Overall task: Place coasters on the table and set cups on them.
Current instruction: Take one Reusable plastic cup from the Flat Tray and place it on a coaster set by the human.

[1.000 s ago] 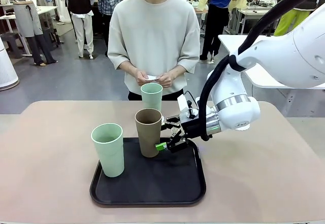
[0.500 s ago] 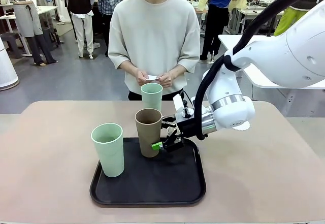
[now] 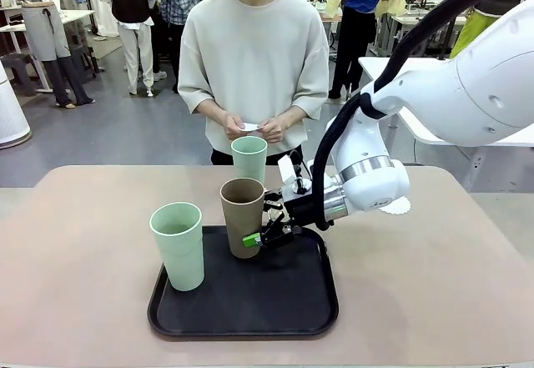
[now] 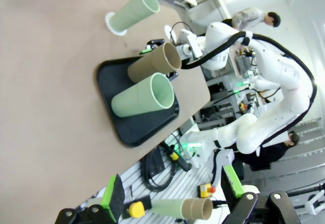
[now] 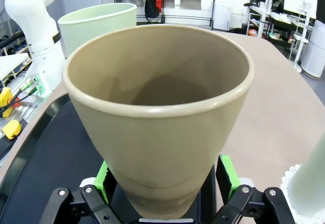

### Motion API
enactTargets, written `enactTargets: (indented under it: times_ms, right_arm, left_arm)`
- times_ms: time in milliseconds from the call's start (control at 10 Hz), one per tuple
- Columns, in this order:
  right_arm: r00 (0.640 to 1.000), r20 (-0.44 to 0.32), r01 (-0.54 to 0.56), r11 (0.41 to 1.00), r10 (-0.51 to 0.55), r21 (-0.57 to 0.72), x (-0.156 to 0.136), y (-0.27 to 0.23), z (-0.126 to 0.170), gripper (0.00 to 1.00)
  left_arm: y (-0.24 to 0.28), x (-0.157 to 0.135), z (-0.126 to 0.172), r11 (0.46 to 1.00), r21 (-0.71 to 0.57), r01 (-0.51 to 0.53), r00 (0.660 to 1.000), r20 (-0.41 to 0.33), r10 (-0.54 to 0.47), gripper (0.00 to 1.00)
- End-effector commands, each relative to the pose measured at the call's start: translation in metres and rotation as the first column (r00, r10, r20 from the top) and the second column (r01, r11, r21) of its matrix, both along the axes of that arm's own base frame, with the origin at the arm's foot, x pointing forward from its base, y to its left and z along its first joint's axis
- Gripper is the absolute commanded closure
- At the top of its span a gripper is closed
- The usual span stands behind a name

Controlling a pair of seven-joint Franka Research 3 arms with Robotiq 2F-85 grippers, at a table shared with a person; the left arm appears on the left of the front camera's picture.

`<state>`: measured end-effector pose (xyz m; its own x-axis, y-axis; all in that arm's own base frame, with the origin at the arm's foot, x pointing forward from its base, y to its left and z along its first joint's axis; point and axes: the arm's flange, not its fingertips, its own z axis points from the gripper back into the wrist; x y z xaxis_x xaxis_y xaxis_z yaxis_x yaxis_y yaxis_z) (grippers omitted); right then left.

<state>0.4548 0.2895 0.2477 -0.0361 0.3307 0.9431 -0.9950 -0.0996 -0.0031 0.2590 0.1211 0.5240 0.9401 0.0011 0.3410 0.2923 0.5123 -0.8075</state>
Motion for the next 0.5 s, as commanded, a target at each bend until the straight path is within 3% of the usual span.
enactTargets:
  times_ms: [0,100,200,300,400]
  right_arm:
    - [0.999,-0.034,0.012,0.999,-0.011,0.046,0.0052,0.0094,-0.0030,0.00]
    - [1.000,-0.022,-0.014,0.997,0.016,0.081,0.0056,0.0091,-0.0026,0.46]
    - [0.999,-0.024,-0.033,0.996,0.035,0.087,0.0044,0.0097,-0.0029,0.58]
    - [0.999,-0.024,-0.036,0.995,0.039,0.090,0.0050,0.0089,-0.0033,1.00]
    - [0.999,-0.025,-0.041,0.995,0.044,0.090,0.0051,0.0080,-0.0036,1.00]
  left_arm:
    - [0.0004,-0.0014,0.0016,1.000,-0.012,0.004,1.000,0.003,-0.004,0.00]
    - [0.0004,-0.0014,0.0016,1.000,-0.012,0.004,1.000,0.003,-0.004,0.00]
    - [0.0004,-0.0014,0.0016,1.000,-0.012,0.004,1.000,0.003,-0.004,0.00]
    - [0.0004,-0.0014,0.0016,1.000,-0.012,0.004,1.000,0.003,-0.004,0.00]
    - [0.0004,-0.0014,0.0016,1.000,-0.012,0.004,1.000,0.003,-0.004,0.00]
